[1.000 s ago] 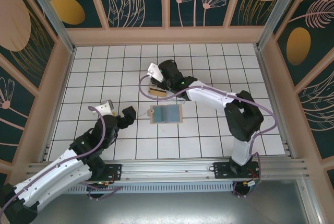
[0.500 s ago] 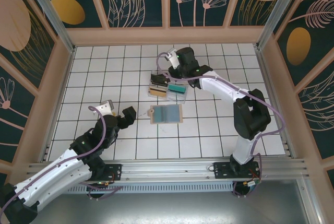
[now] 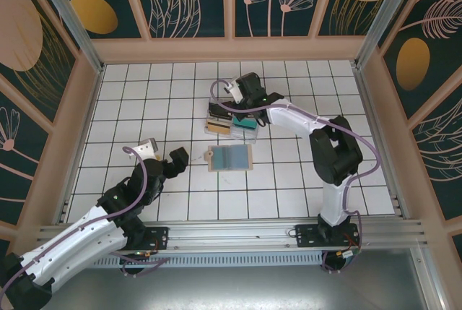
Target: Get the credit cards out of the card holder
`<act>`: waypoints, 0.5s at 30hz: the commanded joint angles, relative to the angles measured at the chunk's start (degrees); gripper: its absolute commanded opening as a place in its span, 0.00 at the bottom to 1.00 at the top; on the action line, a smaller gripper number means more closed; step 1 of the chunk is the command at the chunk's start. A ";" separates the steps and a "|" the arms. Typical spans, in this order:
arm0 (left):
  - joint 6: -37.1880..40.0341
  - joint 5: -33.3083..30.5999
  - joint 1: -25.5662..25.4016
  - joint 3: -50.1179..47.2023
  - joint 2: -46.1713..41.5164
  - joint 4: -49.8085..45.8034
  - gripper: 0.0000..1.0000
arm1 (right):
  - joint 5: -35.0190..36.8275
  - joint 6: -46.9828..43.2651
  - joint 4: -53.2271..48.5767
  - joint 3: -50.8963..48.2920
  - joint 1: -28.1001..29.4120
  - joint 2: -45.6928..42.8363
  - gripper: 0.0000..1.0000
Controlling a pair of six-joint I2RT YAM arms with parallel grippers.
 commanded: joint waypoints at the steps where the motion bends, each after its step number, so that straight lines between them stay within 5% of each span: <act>1: 0.12 0.50 -0.07 -0.49 0.33 1.44 0.99 | 0.76 0.95 -0.87 3.12 0.86 1.16 0.08; 15: 0.17 0.68 -0.07 -0.54 0.20 1.17 0.99 | 0.90 1.17 -2.19 3.80 1.47 3.60 0.11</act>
